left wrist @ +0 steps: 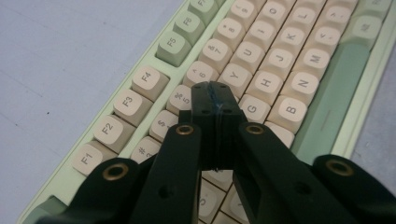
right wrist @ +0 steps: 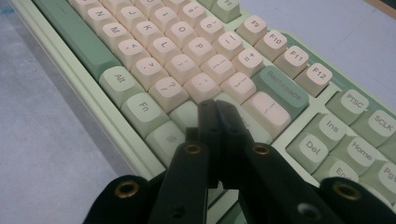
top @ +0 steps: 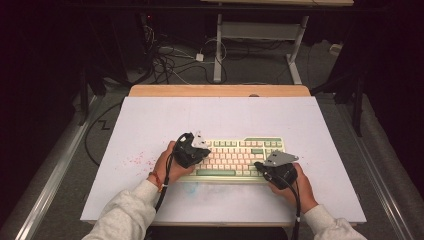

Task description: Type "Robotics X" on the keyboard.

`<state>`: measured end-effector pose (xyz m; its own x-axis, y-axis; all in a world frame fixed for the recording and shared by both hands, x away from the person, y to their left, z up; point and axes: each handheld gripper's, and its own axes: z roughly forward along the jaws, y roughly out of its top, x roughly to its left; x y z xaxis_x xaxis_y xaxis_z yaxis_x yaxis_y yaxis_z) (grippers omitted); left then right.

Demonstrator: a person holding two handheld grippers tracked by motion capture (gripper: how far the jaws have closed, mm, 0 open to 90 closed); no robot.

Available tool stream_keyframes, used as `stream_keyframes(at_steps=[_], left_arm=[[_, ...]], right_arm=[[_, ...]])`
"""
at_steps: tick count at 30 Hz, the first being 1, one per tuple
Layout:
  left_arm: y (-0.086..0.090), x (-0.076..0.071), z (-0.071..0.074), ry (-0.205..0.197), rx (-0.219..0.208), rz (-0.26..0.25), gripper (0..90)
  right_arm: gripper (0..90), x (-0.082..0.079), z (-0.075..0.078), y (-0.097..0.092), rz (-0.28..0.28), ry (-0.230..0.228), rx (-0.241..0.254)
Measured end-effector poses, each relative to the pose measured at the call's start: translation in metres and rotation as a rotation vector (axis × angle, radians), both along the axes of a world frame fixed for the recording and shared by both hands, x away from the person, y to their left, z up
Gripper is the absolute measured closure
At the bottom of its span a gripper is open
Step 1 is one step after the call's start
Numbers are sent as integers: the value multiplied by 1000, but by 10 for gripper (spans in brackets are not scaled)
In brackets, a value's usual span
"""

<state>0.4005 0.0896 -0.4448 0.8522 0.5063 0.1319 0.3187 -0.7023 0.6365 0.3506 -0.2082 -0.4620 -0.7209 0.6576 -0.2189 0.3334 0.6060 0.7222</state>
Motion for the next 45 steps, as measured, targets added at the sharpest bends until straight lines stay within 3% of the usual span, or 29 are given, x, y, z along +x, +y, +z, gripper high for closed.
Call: stream_keyframes(at_steps=[3,6,11,12,16,19,20,22,24,29,34,36,40,45], left_arm=[[-4,3,-7,8,46,13,876],[-3,2,-6,-4,41,13,876],[7,-5,10,-64,-26,6,847],[11,-10,16,-100,-52,2,812],[18,-19,24,-144,-69,-23,722],[28,-30,31,-212,-78,-22,588],[31,-32,32,-226,-83,-13,479],[39,-37,33,-249,-102,-1,454],[47,-41,32,-272,-115,12,340],[66,-51,21,-294,-139,60,246],[86,-61,14,-310,-163,114,227],[92,-66,10,-316,-153,128,226],[101,-73,2,-301,-129,142,229],[114,-81,-8,-254,-134,151,228]], right_arm=[[900,0,0,0,0,-2,-2],[900,0,0,0,-2,-3,-3],[900,-2,2,-1,6,-8,5],[900,-4,5,-2,4,-26,10],[900,-6,13,-6,-5,-42,32],[900,-9,17,-10,-6,-47,45],[900,-10,19,-11,-5,-51,52],[900,-11,20,-11,-4,-52,53],[900,-13,21,-11,1,-50,55],[900,-14,24,-11,1,-52,61],[900,-12,27,-11,-1,-56,64],[900,-11,28,-11,-4,-59,65],[900,-7,32,-8,-3,-63,73],[900,-3,34,-2,4,-64,70]])
